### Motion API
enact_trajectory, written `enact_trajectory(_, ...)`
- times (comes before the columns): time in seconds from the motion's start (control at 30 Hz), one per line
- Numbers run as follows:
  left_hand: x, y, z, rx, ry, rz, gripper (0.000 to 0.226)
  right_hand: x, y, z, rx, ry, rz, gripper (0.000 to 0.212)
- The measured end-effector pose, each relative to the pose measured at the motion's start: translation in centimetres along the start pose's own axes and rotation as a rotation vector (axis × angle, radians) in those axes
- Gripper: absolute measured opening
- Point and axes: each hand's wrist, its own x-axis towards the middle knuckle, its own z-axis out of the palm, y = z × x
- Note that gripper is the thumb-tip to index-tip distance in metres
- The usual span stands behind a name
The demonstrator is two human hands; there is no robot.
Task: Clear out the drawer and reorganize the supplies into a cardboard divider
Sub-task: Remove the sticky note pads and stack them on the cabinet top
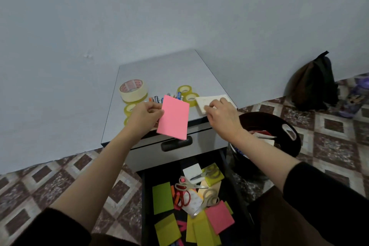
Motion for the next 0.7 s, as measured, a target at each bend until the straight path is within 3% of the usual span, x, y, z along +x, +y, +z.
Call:
enact_trajectory(0.53,1.2,0.9,0.2,-0.055,0.021,-0.021,0.012,-1.0,1.8,0.6,0.272,0.193,0.205,0.022)
enact_trajectory(0.7,0.8,1.3,0.1,-0.064,0.021,-0.015,0.011,-1.4,2.7,0.7,0.313,0.104,0.249,0.016)
